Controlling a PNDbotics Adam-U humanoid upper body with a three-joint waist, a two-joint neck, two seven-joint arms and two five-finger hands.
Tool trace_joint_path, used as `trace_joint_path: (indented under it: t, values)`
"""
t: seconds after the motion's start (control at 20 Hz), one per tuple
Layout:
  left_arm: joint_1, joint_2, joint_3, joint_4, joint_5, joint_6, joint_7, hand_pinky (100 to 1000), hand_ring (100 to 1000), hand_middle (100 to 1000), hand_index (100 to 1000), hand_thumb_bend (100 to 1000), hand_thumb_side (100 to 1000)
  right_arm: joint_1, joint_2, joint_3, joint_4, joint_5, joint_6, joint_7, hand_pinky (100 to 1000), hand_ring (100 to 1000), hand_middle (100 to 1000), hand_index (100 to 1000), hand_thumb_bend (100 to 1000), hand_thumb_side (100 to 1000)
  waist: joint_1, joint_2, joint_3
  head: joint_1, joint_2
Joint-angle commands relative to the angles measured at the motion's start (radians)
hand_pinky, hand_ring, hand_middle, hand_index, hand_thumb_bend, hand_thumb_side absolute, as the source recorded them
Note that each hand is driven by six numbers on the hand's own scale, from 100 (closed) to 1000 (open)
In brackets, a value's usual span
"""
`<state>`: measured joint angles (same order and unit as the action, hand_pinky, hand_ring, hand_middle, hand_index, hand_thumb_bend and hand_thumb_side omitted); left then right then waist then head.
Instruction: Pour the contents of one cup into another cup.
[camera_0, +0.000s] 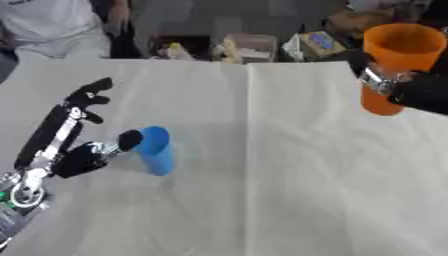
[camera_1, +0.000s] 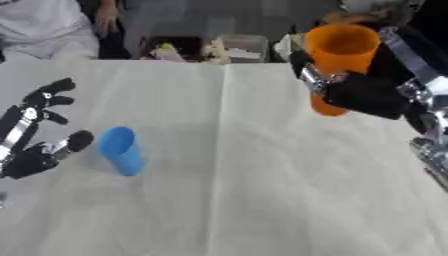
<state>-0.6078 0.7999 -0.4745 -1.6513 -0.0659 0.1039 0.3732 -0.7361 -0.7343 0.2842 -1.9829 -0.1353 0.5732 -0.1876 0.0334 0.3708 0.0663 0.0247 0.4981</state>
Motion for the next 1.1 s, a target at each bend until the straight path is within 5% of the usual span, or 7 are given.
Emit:
trace_joint_path:
  t: [0.05, 1.1]
  values:
    - [-0.016, 0.013, -0.002, 0.017, 0.031, -0.016, 0.017, 657, 836, 893, 1000, 800, 860, -0.018, -0.013, -0.006, -0.017, -0.011, 0.003, -0.003, 499, 487, 497, 601, 100, 388, -0.002, -0.018, -0.002, 0.002, -0.013]
    - [-0.054, -0.031, -0.045, 0.096, -0.027, -0.059, -0.023, 651, 831, 905, 1000, 743, 789, -0.024, -0.005, -0.003, -0.017, -0.015, 0.012, -0.002, 500, 487, 497, 601, 100, 363, 0.001, -0.015, -0.007, 0.005, -0.015]
